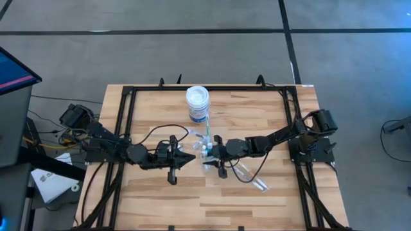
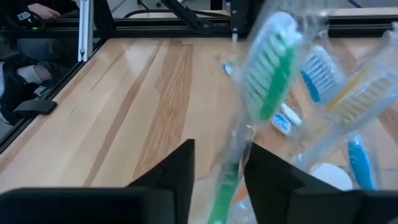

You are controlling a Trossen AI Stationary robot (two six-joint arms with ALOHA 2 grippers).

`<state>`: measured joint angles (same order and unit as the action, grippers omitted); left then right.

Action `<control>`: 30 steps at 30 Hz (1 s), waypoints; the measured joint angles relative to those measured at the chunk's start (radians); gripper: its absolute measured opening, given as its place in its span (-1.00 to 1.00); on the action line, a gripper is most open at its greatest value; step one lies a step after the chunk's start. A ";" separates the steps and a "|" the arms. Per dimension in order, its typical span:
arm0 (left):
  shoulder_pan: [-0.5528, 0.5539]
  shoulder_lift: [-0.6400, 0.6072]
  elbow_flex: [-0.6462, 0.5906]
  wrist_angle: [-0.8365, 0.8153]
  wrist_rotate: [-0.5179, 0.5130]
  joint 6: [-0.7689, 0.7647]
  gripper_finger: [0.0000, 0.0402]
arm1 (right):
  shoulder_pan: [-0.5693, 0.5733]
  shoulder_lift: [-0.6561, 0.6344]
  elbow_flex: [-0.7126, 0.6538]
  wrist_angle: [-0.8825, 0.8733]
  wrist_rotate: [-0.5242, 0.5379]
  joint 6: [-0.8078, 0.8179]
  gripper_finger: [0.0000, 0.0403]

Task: Pick & Place toothbrushing station
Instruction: Put the bottom green toothbrush into the Transparent organizer

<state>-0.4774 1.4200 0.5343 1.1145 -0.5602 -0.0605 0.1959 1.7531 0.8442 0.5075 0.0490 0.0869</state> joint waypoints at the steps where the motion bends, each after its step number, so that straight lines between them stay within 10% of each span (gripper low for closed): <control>1: 0.000 0.000 0.000 0.000 0.000 0.000 -1.00 | 0.000 0.000 0.001 -0.001 0.000 -0.004 -0.35; 11: 0.000 0.000 0.000 0.000 0.000 0.000 -1.00 | -0.003 -0.001 0.043 -0.064 0.000 -0.013 -0.08; 30: 0.000 0.000 0.000 -0.016 0.000 0.000 -1.00 | -0.005 -0.030 0.257 -0.465 0.001 -0.069 -0.16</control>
<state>-0.4774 1.4200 0.5343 1.0985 -0.5598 -0.0605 0.1908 1.7230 1.1010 0.0426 0.0496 0.0176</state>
